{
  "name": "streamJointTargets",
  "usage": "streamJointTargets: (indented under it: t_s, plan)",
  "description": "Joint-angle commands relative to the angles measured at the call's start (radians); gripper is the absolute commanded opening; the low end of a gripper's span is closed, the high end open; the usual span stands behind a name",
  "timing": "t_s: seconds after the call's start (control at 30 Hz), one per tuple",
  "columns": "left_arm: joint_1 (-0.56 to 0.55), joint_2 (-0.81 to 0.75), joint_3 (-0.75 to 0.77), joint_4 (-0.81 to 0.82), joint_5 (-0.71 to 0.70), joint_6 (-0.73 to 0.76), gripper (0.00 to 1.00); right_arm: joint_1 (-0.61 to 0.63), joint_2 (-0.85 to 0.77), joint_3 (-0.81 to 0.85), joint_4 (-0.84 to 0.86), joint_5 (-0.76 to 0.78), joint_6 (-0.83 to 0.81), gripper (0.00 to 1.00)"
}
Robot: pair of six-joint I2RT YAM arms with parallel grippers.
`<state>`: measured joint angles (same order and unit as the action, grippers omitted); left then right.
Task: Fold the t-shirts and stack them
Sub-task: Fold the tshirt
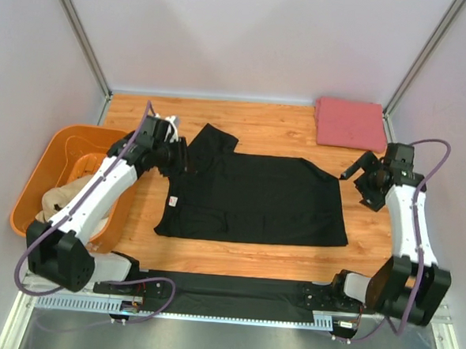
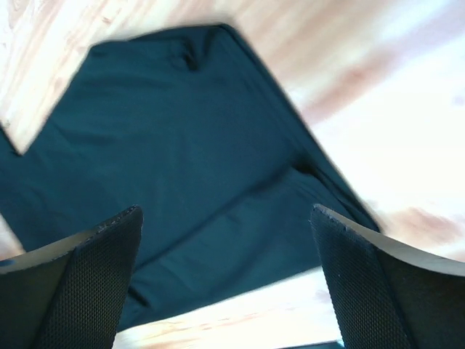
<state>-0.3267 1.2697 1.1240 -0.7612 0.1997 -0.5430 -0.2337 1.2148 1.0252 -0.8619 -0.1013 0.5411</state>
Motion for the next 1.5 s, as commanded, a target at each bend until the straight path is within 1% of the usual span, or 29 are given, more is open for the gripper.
streamJointTargets:
  t_s: [0.0,0.03,0.07,0.1,0.13,0.17,0.2,0.23,0.27,0.3,0.37,0.4,0.43,0.47,0.5,0.53,0.57,0.67,0.73,0.87,1.0,1.27,1.4,1.47]
  plan:
    - [0.003,0.123,0.117,0.040,-0.011,0.046,0.46,-0.007,0.219,0.080,0.104,-0.177,0.045,1.00]
    - [0.003,0.179,0.172,0.058,-0.013,0.049,0.45,-0.003,0.260,0.126,0.106,-0.184,0.062,0.98]
    - [0.003,0.207,0.203,0.059,-0.013,0.055,0.44,0.003,0.325,0.136,0.135,-0.196,0.081,0.94]
    - [0.009,0.236,0.268,0.048,-0.011,0.055,0.43,0.004,0.348,0.139,0.153,-0.239,0.133,0.79]
    - [0.011,0.296,0.301,0.022,-0.006,0.055,0.42,0.004,0.371,0.133,0.173,-0.259,0.181,0.66]
    - [0.012,0.324,0.330,0.013,0.003,0.066,0.42,0.004,0.405,0.124,0.219,-0.271,0.227,0.52]
    - [0.012,0.347,0.370,0.010,0.003,0.069,0.41,0.005,0.417,0.109,0.262,-0.294,0.338,0.38]
    - [0.012,0.384,0.382,0.010,-0.002,0.069,0.41,0.005,0.431,0.093,0.300,-0.296,0.394,0.36]
    - [0.012,0.399,0.391,0.011,-0.002,0.061,0.41,0.007,0.454,0.084,0.360,-0.291,0.436,0.36]
    - [0.012,0.411,0.407,0.010,0.003,0.055,0.41,0.008,0.465,0.085,0.383,-0.266,0.517,0.39]
    - [0.012,0.433,0.402,0.013,0.032,0.040,0.39,0.007,0.489,0.114,0.386,-0.221,0.595,0.41]
    - [0.012,0.433,0.392,0.017,0.040,0.023,0.38,0.008,0.500,0.133,0.382,-0.171,0.629,0.41]
    - [0.012,0.424,0.358,0.040,0.043,0.015,0.38,0.008,0.514,0.156,0.359,-0.144,0.705,0.42]
    - [0.012,0.418,0.340,0.049,0.041,0.009,0.38,0.008,0.549,0.208,0.283,-0.091,0.739,0.44]
    - [0.012,0.410,0.311,0.056,0.041,0.002,0.38,0.008,0.569,0.228,0.243,-0.077,0.776,0.44]
    - [0.012,0.405,0.306,0.053,0.038,0.002,0.38,0.007,0.587,0.243,0.212,-0.065,0.851,0.45]
    - [0.012,0.402,0.301,0.049,0.038,0.005,0.38,0.008,0.621,0.263,0.171,-0.058,0.876,0.47]
    - [0.012,0.408,0.293,0.040,0.050,0.021,0.38,0.011,0.676,0.314,0.163,-0.043,0.948,0.51]
    - [0.012,0.416,0.295,0.034,0.055,0.029,0.38,0.013,0.701,0.326,0.153,-0.038,0.974,0.52]
    - [0.012,0.433,0.304,0.025,0.079,0.061,0.38,0.013,0.753,0.326,0.112,-0.095,1.053,0.53]
    - [0.018,0.448,0.318,0.011,0.112,0.081,0.38,0.030,0.747,0.320,0.089,-0.110,1.088,0.53]
    - [0.054,0.487,0.321,0.016,0.190,0.103,0.38,0.043,0.767,0.354,0.043,-0.113,1.102,0.54]
    - [0.078,0.517,0.336,0.010,0.225,0.103,0.37,0.060,0.784,0.348,0.055,-0.123,1.131,0.52]
    - [0.095,0.519,0.339,0.002,0.231,0.106,0.37,0.071,0.790,0.345,0.066,-0.127,1.149,0.50]
